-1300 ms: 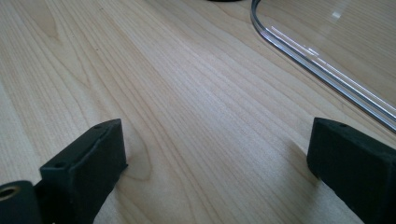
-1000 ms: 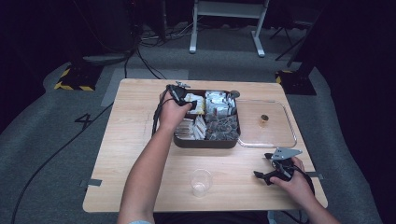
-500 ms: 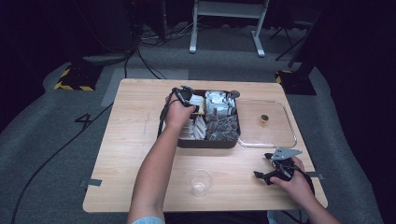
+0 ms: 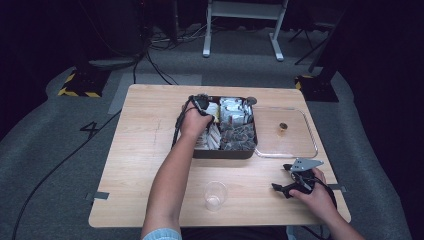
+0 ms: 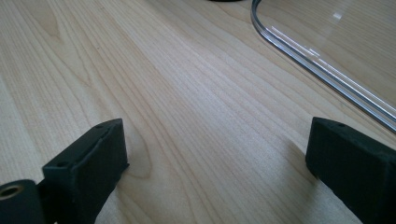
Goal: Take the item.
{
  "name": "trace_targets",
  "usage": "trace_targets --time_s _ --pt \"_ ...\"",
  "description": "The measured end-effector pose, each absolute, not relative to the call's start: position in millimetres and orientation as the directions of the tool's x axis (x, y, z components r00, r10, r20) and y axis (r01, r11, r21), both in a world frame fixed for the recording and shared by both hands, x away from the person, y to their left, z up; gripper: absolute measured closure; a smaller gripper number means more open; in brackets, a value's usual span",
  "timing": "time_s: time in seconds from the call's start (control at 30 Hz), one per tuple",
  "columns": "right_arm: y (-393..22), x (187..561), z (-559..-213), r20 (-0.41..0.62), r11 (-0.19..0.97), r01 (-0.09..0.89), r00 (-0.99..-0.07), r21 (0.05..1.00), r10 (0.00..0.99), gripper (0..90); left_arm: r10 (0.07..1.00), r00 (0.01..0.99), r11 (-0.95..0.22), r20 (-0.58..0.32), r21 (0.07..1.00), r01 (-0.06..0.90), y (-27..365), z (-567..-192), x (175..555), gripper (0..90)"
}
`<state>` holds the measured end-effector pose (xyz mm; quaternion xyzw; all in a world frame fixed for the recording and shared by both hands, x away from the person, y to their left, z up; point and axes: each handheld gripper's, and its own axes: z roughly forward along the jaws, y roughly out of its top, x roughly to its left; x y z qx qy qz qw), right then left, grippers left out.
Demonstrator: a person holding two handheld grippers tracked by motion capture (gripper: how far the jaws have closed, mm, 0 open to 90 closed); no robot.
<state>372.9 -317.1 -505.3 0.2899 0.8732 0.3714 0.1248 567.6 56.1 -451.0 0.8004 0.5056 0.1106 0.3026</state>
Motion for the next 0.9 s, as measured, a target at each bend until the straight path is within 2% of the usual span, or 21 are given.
trace_targets --time_s 0.17,0.33,0.5,0.63,0.9 --pt "-317.1 372.9 -505.3 -0.003 0.556 0.414 -0.801 0.721 0.599 5.5 0.874 0.467 -0.313 -0.135 0.578 0.753 55.1 -454.4 570.9 59.7" --pt "-317.3 373.0 -505.3 -0.003 0.557 0.412 -0.802 0.721 0.597 5.6 0.871 0.47 -0.32 -0.145 0.559 0.765 53.7 -457.0 573.5 70.9" --pt "-317.5 373.1 -505.3 -0.003 0.558 0.411 -0.803 0.721 0.595 5.5 0.863 0.493 -0.364 -0.105 0.548 0.753 49.2 -457.6 574.1 78.4" --pt "-317.7 373.1 -505.3 -0.002 0.558 0.41 -0.804 0.721 0.594 5.6 0.856 0.508 -0.381 -0.098 0.547 0.746 48.0 -456.3 573.3 88.5" --pt "-318.0 373.2 -505.3 -0.004 0.56 0.408 -0.806 0.721 0.592 5.7 0.843 0.534 -0.413 -0.068 0.553 0.723 50.0 -448.8 573.2 90.0"
